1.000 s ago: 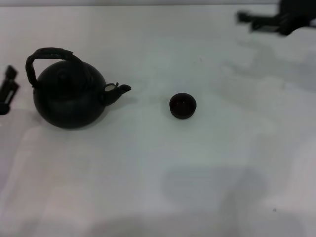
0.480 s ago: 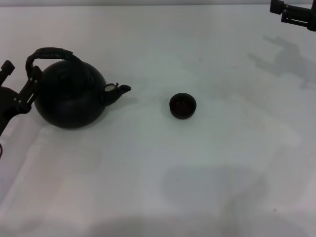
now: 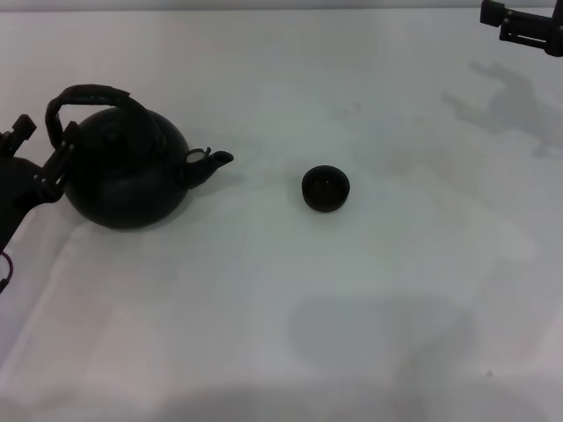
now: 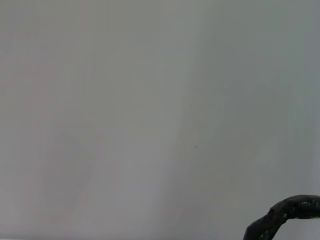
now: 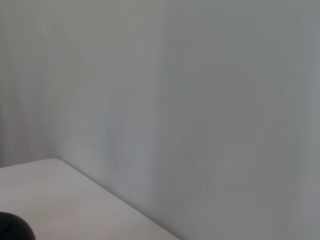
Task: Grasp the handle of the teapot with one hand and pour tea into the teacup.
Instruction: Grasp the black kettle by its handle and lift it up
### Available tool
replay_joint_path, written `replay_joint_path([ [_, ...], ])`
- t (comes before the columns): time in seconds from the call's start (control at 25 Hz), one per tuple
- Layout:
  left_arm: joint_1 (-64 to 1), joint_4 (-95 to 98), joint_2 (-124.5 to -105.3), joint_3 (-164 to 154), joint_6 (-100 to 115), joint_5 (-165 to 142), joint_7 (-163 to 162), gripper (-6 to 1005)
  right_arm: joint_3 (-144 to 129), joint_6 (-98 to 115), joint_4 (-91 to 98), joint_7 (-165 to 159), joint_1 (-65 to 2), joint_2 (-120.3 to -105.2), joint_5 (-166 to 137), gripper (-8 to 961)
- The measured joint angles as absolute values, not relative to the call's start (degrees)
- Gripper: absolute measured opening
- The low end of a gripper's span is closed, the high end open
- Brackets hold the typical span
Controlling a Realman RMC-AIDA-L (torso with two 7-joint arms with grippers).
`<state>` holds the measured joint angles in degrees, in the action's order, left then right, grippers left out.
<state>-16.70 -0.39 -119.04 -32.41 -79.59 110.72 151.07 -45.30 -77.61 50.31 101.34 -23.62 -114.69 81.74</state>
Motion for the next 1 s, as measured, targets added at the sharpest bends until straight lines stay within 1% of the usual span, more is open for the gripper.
replay_joint_path([
  [0.44, -17.18, -0.33, -119.0, -32.44, -79.53, 110.61, 150.12, 616, -45.25, -76.22, 48.91, 102.58, -23.99, -114.7, 81.75, 790],
  [0.68, -17.26, -0.27, -119.0, -32.15, -78.36, 110.82, 148.37, 515, -45.26, -75.81, 48.36, 103.16, -24.0, -114.7, 81.74, 790],
  [0.88, -17.34, -0.18, -118.95, -32.09, -77.57, 110.94, 147.35, 347, -45.26, -75.7, 48.28, 103.19, -23.99, -114.7, 81.72, 790],
  [1.0, -17.62, -0.17, -118.92, -32.08, -77.26, 111.0, 147.36, 288, -45.26, -75.64, 48.24, 103.25, -23.99, -114.7, 81.66, 790],
])
